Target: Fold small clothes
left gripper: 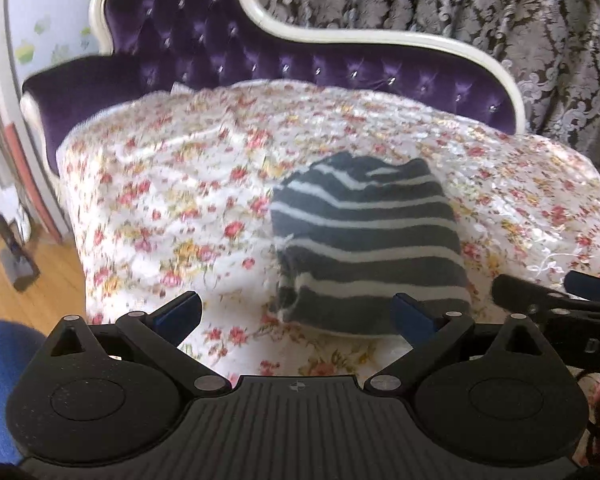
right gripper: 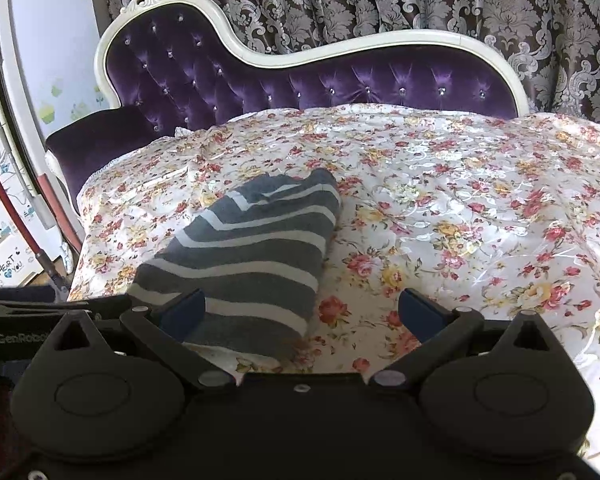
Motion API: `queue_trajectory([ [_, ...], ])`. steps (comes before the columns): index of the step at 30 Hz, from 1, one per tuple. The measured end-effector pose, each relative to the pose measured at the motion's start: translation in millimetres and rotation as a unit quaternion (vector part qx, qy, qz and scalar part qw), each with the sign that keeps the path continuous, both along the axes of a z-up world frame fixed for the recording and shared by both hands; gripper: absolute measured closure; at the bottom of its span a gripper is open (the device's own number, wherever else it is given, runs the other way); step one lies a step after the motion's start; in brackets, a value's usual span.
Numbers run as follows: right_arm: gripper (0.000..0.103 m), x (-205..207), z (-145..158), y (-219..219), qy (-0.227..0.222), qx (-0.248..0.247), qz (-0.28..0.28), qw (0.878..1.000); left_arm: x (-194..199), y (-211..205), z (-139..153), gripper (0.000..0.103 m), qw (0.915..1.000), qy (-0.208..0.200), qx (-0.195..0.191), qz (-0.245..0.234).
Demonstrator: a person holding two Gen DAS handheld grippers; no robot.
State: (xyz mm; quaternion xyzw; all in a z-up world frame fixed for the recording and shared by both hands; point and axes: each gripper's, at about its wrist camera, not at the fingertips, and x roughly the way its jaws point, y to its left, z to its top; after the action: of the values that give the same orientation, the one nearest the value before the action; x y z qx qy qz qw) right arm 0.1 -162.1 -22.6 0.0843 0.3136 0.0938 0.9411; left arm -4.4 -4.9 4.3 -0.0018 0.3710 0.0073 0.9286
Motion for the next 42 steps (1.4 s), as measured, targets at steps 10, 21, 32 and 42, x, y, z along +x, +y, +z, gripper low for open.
queue_trajectory([
  [10, 0.001, -0.7, -3.9, 4.1, 0.027, 0.000, -0.005, 1.000, 2.1, 6.8, -9.1, 0.001, 0.9996, 0.024, -0.004, 0.012],
  [21, 0.001, -1.4, -2.9, 7.3, 0.028, -0.005, -0.005, 1.000, 4.3, 9.1, -11.2, 0.001, 0.9993, 0.035, -0.010, 0.009],
  [32, 0.001, -1.2, -3.8, 12.5, 0.032, -0.007, 0.004, 0.999, 5.5, 7.4, -14.0, 0.001, 0.9989, 0.045, -0.002, 0.008],
  [42, 0.001, -1.1, -5.9, 12.3, 0.037, -0.008, 0.002, 0.999, 6.7, 7.7, -14.3, 0.001, 0.9988, 0.048, 0.002, 0.006],
])
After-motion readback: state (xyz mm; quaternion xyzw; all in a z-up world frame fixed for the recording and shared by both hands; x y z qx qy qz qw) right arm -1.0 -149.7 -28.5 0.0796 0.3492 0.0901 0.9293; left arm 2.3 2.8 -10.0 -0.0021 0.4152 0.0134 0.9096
